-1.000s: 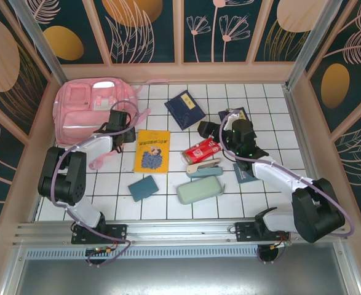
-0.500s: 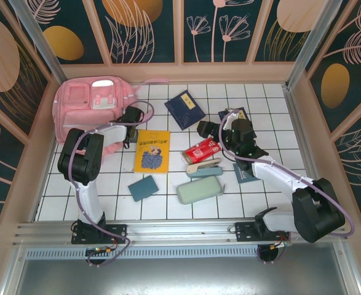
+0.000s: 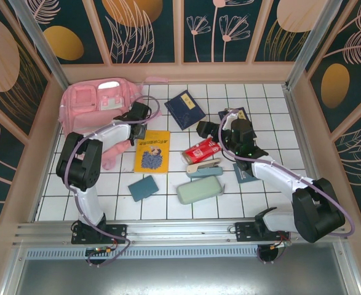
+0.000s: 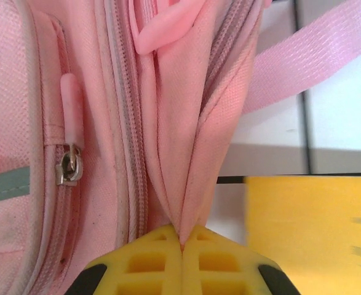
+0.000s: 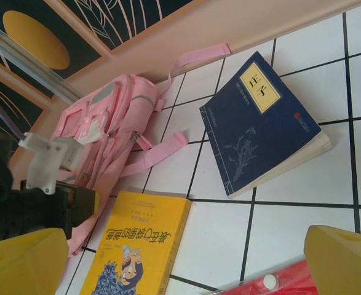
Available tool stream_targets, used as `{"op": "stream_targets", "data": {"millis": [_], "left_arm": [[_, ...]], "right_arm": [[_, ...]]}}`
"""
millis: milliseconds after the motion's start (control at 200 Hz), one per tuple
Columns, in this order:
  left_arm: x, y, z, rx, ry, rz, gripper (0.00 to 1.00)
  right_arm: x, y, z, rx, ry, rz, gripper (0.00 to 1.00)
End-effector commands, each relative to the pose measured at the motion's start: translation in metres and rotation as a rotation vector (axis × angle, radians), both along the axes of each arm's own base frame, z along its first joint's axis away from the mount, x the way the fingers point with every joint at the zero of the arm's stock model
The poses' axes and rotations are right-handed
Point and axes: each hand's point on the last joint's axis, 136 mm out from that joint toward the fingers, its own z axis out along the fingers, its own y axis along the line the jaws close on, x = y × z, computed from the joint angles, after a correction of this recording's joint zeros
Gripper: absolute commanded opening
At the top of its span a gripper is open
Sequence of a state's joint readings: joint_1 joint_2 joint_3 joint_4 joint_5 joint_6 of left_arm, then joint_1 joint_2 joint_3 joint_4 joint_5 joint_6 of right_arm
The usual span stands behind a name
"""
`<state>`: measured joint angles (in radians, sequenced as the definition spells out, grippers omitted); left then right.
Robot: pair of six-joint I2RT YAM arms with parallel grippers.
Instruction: Pack the student bag
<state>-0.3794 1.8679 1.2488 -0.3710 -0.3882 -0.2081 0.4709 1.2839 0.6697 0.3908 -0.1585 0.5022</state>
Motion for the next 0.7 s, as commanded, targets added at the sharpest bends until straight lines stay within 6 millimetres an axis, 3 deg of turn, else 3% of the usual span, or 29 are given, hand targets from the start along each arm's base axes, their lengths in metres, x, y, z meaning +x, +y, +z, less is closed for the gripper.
{"op": "stream_targets", "data": {"millis": [0,125,320,445,576,696], "left_arm": [[0.012,-0.020,0.057,-0.135,-0.113,0.000,0.00],[0.004,-0.027,0.051,-0.122,-0.098,-0.017,0.00],[-0.008,0.019,0.028,0.142,-0.075,0.083,0.00],[-0.019,0.033,0.005,0.227,-0.014,0.098,0.00],[-0.026,0.024,-0.017,0.155,0.031,0.096,0.00],[-0.031,-0.002,-0.031,0.002,0.069,0.078,0.00]], "right_arm": [[0.003,0.005,0.014,-0.007,-0.032,0.011,0.99],[0.003,0.006,0.015,-0.005,-0.032,0.015,0.99],[0.002,0.007,0.013,-0.009,-0.031,0.015,0.99],[0.002,0.008,0.013,-0.009,-0.030,0.021,0.99],[0.002,0.009,0.013,-0.011,-0.028,0.023,0.99],[0.002,0.010,0.012,-0.015,-0.024,0.027,0.99]]}}
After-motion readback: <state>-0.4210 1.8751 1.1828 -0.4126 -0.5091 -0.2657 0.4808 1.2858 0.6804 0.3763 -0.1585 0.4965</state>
